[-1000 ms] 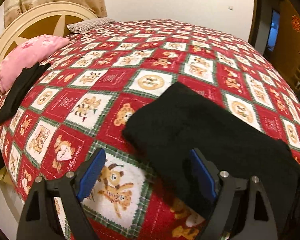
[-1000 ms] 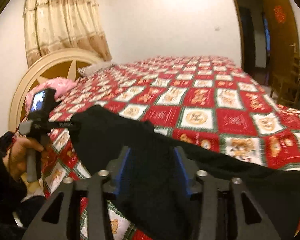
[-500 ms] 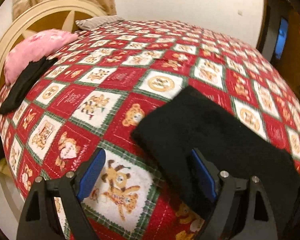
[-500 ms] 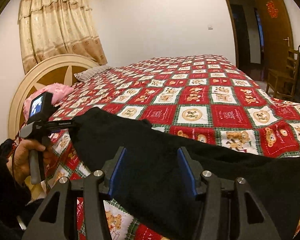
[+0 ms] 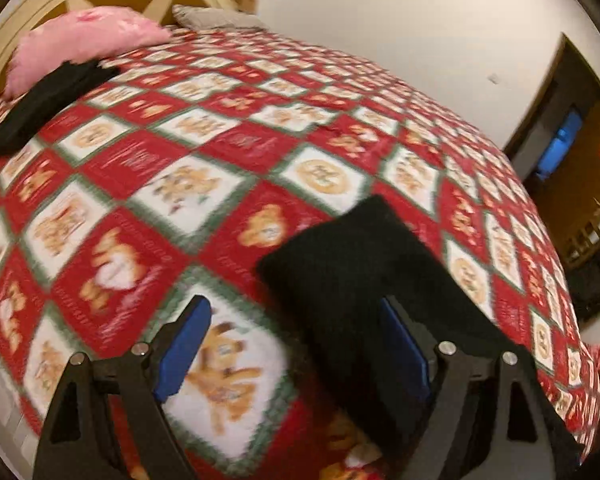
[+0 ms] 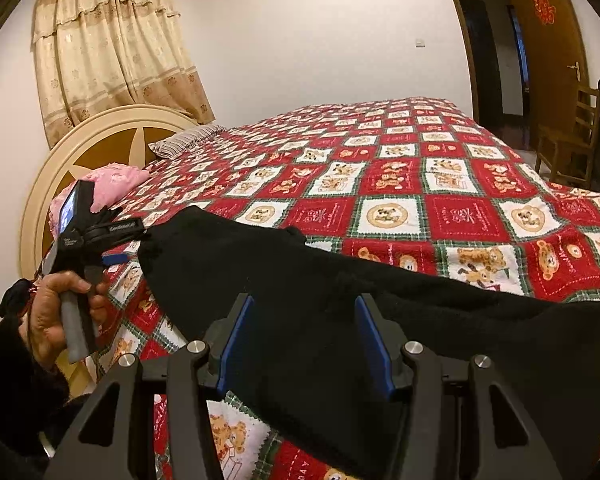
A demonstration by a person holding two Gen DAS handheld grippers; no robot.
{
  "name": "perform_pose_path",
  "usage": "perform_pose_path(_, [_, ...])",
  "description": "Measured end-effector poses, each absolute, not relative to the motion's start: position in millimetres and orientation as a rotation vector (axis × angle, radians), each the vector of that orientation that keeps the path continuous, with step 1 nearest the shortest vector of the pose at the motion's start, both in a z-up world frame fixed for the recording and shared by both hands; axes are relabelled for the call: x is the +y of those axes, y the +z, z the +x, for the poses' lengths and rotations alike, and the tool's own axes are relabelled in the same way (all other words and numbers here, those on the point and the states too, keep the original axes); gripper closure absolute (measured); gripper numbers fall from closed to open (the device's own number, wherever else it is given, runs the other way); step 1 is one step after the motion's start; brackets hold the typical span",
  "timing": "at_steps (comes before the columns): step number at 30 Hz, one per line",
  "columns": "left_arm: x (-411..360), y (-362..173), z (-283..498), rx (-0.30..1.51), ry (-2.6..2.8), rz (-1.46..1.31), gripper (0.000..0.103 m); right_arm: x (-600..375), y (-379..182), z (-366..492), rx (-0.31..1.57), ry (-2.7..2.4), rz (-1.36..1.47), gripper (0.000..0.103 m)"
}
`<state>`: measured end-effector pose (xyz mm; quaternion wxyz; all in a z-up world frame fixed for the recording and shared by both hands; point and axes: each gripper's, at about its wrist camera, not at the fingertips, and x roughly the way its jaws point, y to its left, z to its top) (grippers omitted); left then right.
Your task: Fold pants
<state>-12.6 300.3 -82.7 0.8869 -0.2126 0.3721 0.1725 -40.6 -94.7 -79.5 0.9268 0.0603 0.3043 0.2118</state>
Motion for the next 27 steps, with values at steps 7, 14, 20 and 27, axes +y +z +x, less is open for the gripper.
perform_pose_path(7, [294.9,-100.4,16.7,0.801,0.331,-0.506,0.019,-95.2,-77.4,-42.1,0.619,0.425,0.120,0.049])
perform_pose_path(14, [303.6,-97.8,10.2,0.755,0.259,-0.578,0.076,-131.6,-78.2,-32.2,0.627,0.311,0.249,0.049])
perform_pose_path(20, [294.4,-91.7,12.9,0.736,0.222,-0.532,0.083,-197.4,-71.6,-32.9,0.601,0.163,0.449,0.049])
perform_pose_path(27, [234.0,-27.0,-8.7,0.585,0.067,-0.356,0.084,-263.8,-56.0,-51.3,0.526,0.046,0.580,0.049])
